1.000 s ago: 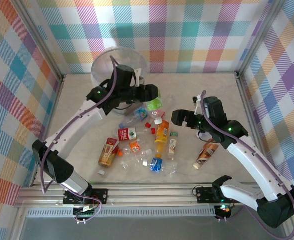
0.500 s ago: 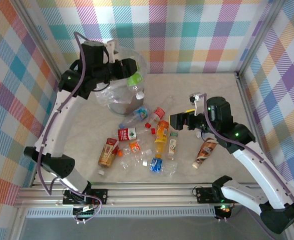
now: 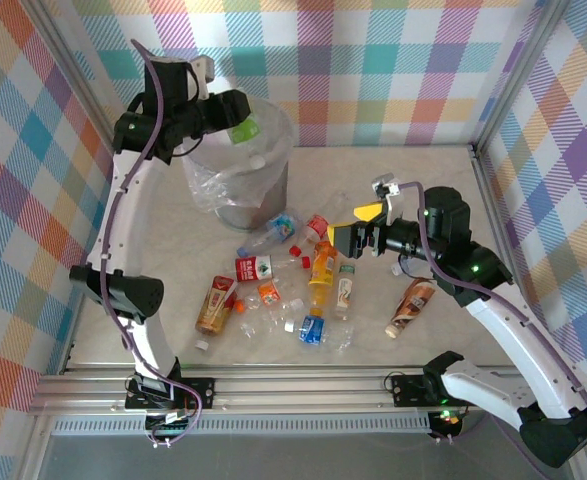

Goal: Put the plastic bottles in the bin

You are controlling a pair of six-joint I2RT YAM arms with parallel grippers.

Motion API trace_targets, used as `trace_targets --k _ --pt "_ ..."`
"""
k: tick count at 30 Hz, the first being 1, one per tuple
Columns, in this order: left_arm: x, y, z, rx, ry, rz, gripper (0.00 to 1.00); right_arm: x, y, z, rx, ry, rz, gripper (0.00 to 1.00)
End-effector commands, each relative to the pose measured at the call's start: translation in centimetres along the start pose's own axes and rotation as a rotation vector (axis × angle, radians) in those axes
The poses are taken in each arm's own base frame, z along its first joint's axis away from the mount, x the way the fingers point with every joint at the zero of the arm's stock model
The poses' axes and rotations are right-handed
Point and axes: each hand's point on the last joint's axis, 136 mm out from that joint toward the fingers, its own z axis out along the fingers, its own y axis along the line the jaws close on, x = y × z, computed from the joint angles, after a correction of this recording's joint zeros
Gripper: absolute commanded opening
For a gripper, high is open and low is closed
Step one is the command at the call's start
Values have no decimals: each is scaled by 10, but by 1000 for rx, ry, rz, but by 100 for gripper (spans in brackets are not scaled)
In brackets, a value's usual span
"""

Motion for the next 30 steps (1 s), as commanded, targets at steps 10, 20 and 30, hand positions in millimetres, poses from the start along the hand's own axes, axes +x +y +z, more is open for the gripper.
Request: trace_targets --k 10,20,30 --pt "-26 32 26 -119 -80 185 60 -21 11 -6 -20 -63 -54 100" --pt "19 58 75 -115 95 237 60 -17 -18 -8 142 -68 32 100" --pt "84 79 116 -74 322 216 59 2 -24 1 144 11 73 100"
